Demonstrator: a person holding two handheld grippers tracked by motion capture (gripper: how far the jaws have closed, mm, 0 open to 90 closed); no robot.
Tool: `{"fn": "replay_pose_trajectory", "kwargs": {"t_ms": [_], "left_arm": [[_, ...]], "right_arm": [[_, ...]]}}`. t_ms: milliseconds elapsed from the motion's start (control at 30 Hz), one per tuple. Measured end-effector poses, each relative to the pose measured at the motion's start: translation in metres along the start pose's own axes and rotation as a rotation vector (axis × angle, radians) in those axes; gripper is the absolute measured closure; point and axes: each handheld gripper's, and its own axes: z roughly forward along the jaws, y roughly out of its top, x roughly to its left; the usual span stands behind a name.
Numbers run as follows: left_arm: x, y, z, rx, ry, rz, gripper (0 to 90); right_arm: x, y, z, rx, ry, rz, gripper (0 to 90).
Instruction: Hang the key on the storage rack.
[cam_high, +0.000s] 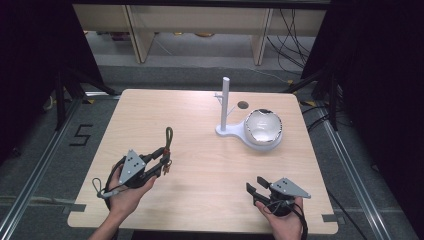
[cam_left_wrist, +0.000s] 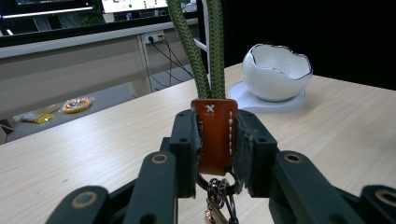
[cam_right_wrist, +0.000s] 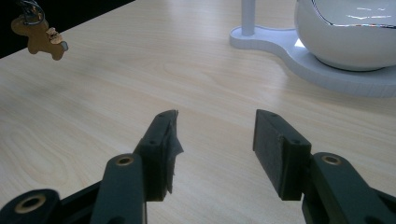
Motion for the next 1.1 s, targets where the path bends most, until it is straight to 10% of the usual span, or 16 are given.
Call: {"fn": "replay_pose_trajectory", "kwargs": {"t_ms": [1100], "left_arm": [[0.002,0.016,0.022,0.004,-0.019,0.020,69.7]], "right_arm": [[0.000,0.002,-0.001,-0.005,0.020,-0.002,50.0]]}}
